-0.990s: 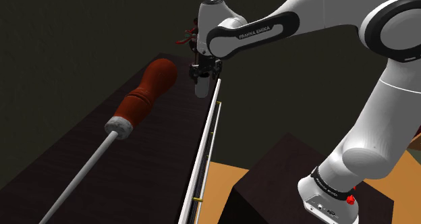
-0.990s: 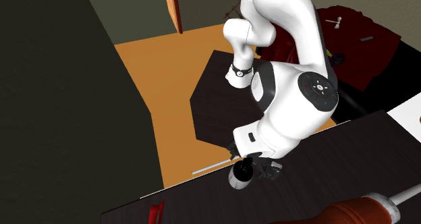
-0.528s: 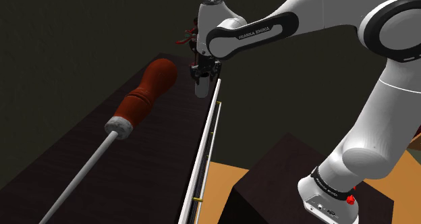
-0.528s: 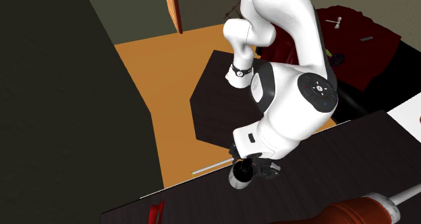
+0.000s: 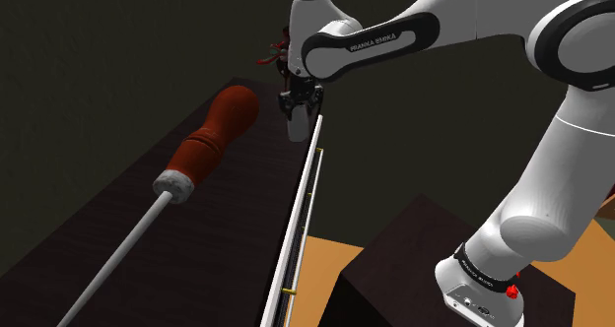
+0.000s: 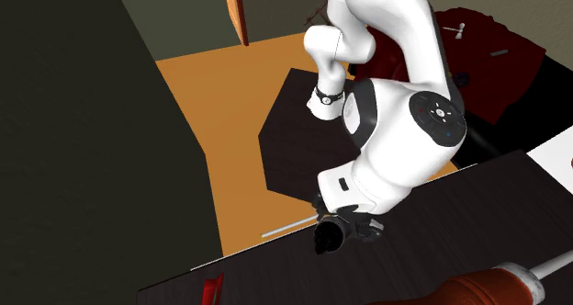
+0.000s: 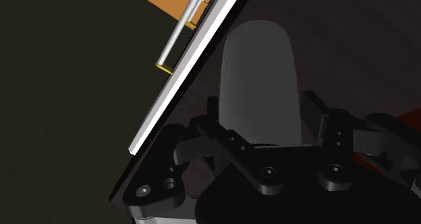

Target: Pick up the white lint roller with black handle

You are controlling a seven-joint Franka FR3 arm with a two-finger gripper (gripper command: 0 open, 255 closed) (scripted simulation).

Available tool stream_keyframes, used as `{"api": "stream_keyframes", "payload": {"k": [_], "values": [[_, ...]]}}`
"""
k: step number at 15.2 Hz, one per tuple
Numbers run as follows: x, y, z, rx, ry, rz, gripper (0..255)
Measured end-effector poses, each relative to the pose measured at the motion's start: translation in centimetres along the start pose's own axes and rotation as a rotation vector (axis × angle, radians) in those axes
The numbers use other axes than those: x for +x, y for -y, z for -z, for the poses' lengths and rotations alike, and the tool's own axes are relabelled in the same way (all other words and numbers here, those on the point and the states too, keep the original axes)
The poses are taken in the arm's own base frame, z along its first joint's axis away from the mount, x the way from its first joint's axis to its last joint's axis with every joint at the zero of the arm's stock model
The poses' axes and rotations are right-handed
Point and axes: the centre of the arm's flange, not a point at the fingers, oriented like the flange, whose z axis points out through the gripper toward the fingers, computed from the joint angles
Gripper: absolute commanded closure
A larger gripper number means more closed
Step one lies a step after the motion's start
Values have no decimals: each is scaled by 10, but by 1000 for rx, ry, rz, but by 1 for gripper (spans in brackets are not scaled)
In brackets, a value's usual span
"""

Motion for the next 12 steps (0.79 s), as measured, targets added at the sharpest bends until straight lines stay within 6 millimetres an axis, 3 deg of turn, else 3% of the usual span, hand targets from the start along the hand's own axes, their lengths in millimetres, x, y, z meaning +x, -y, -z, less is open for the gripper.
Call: {"api": "stream_keyframes", "payload": {"k": [12], "values": [[11, -7, 61, 0, 0, 0, 255]]}}
